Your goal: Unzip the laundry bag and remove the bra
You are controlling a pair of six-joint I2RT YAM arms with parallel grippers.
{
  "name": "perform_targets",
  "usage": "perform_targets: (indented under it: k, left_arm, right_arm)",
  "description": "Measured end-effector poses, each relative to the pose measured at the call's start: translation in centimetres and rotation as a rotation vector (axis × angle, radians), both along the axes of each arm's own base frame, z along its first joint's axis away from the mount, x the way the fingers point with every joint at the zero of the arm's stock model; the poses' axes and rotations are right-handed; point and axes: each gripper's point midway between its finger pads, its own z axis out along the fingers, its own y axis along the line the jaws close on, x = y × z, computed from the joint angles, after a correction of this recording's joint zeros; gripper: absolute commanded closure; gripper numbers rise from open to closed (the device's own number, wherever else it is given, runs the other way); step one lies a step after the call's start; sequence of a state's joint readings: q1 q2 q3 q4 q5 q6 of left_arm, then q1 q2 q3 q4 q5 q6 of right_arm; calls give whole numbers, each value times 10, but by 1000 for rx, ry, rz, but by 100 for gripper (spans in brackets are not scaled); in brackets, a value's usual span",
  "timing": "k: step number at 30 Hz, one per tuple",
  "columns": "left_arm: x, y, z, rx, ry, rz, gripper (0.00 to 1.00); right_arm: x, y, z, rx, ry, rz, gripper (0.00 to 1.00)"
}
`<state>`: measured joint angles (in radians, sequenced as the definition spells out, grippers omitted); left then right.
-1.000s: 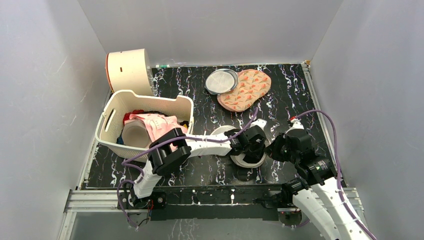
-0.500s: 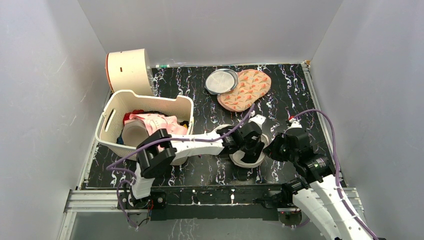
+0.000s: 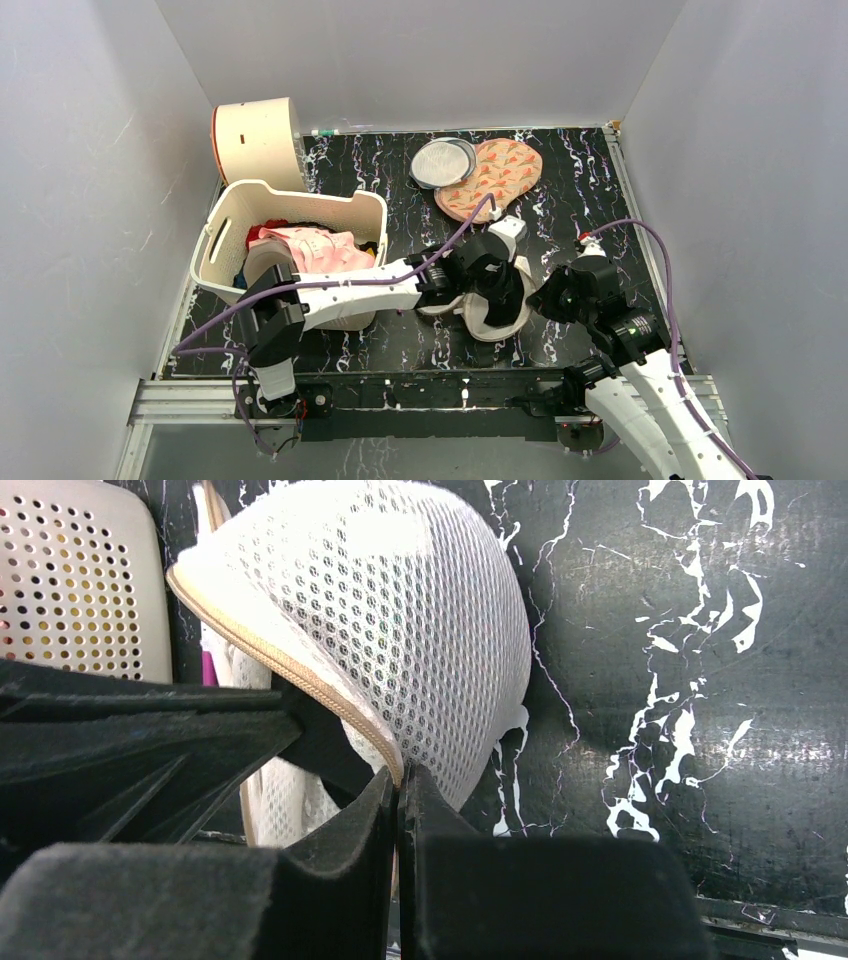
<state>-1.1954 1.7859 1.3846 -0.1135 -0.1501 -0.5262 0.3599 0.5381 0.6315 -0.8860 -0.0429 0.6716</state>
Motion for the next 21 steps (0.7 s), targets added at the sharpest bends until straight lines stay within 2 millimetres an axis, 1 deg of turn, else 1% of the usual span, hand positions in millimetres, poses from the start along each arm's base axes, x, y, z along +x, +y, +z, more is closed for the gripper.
perform_targets:
  k: [3, 9, 12, 15, 17, 19, 21]
  left_arm:
    - [-5, 2, 6, -12, -7, -33, 100]
    - [-14, 14, 13, -20, -36, -96, 100]
    - [-17, 16, 6, -14, -41, -118, 100]
    - [-24, 23, -14, 7, -26, -148, 100]
    - [-29, 26, -23, 18, -17, -174, 100]
    - [-33, 26, -25, 17, -19, -205, 100]
    - [-36, 23, -18, -2, -37, -231, 100]
  right_arm:
    - [1, -1, 0, 1, -1, -15, 100]
    - [2, 0, 2, 7, -5, -14, 100]
    - [3, 1, 3, 13, -14, -15, 100]
    - [7, 2, 7, 24, -33, -18, 100]
    - [11, 4, 9, 32, -41, -23, 100]
    - [14, 5, 9, 34, -40, -27, 100]
    - [18, 5, 6, 26, -28, -34, 100]
